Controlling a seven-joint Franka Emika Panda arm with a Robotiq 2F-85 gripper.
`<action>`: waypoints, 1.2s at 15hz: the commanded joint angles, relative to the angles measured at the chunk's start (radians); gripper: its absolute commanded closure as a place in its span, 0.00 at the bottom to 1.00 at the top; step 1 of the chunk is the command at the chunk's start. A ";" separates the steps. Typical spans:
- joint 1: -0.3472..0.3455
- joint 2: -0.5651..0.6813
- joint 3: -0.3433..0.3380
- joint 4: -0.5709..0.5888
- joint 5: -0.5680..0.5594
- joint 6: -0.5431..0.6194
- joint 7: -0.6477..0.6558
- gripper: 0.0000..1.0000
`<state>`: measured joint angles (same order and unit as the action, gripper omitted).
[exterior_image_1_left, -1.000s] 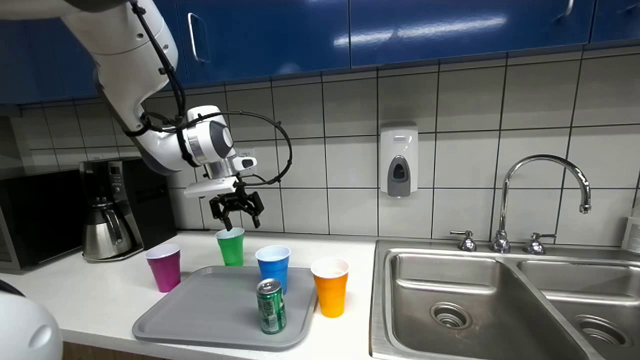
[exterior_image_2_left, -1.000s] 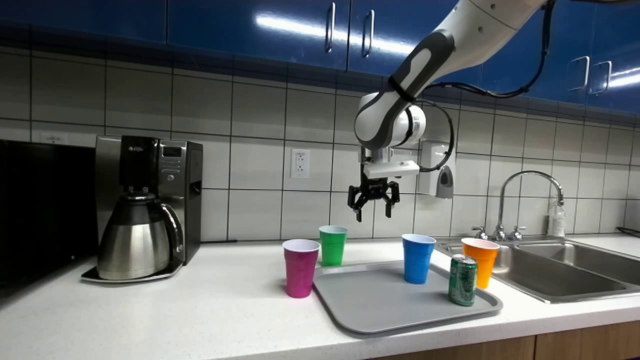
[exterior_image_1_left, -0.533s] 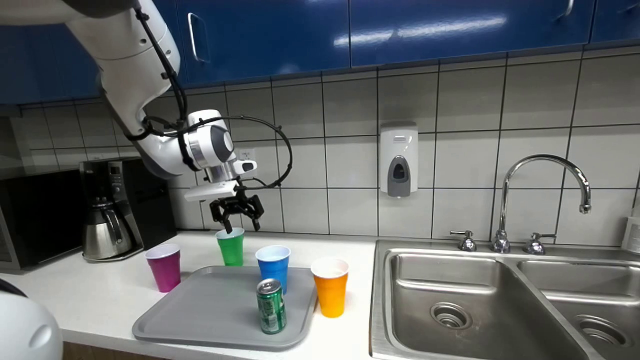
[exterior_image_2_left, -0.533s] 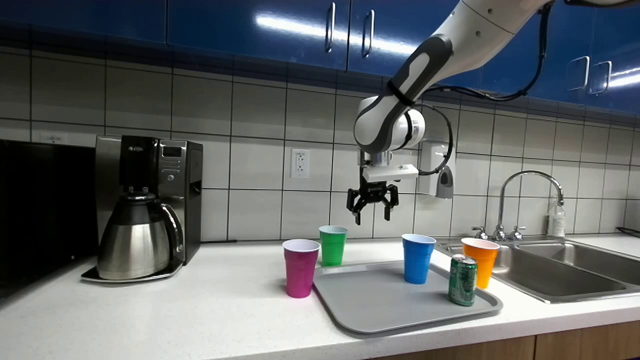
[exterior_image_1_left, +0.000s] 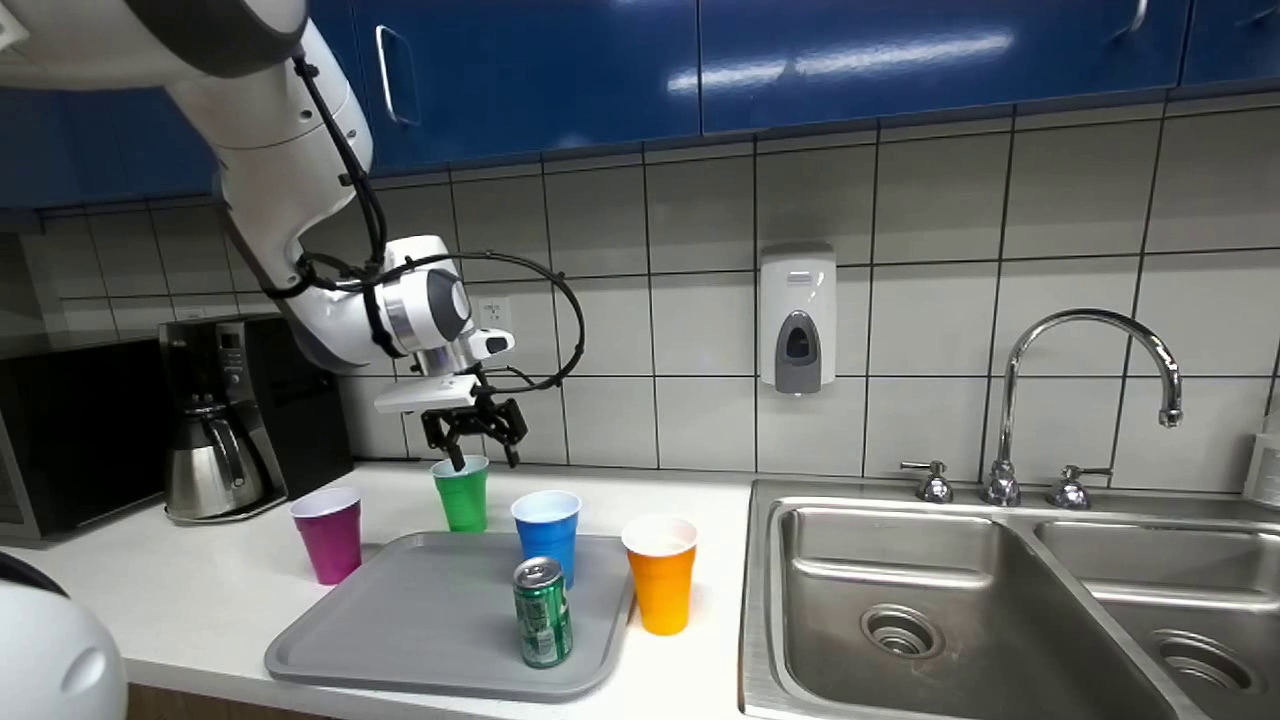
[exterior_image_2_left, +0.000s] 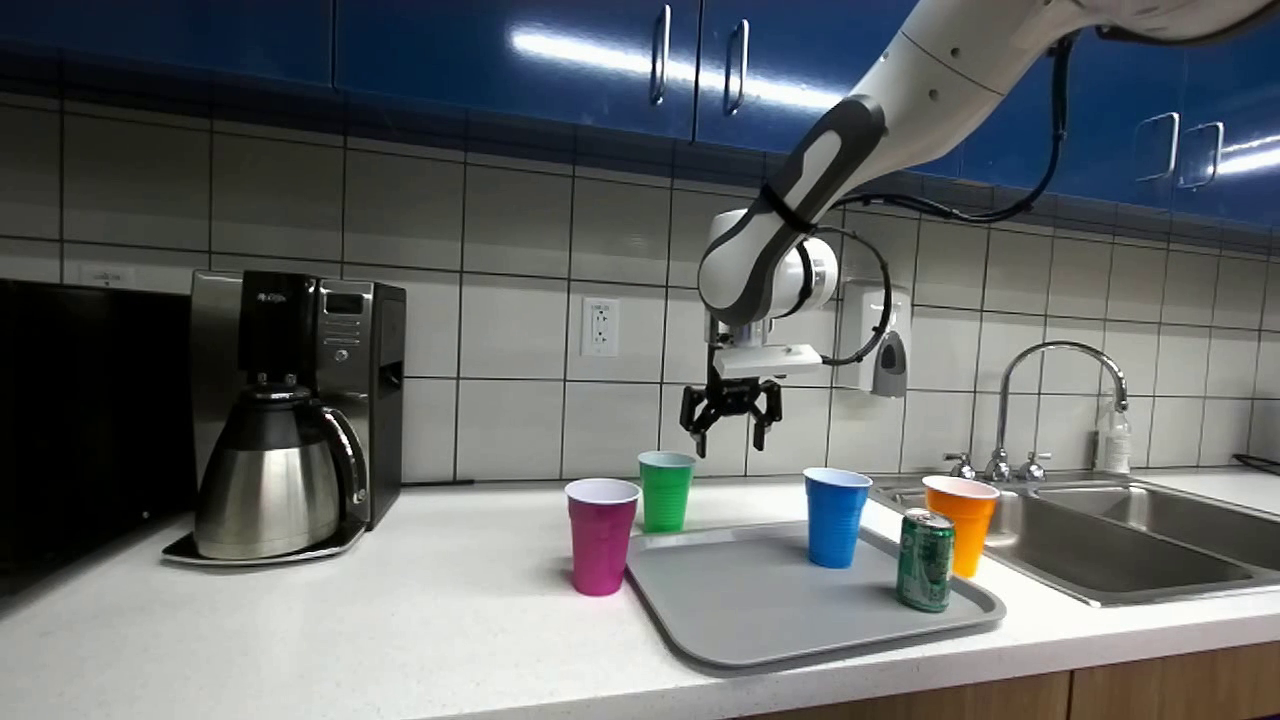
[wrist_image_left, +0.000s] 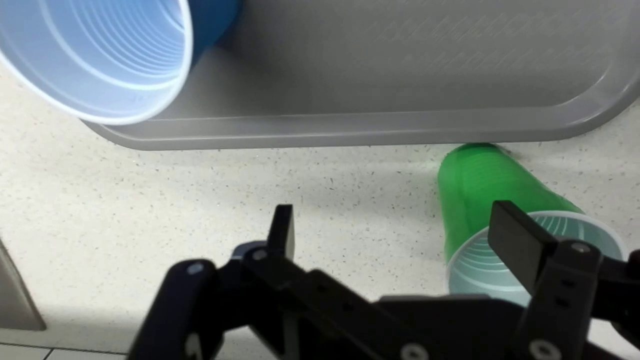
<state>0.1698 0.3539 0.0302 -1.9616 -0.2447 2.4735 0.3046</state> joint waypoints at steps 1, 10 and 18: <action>0.008 0.030 -0.001 0.051 0.029 0.006 -0.007 0.00; 0.038 0.097 -0.017 0.122 0.027 0.032 0.022 0.00; 0.071 0.163 -0.043 0.179 0.021 0.048 0.052 0.00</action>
<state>0.2174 0.4857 0.0094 -1.8234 -0.2224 2.5171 0.3281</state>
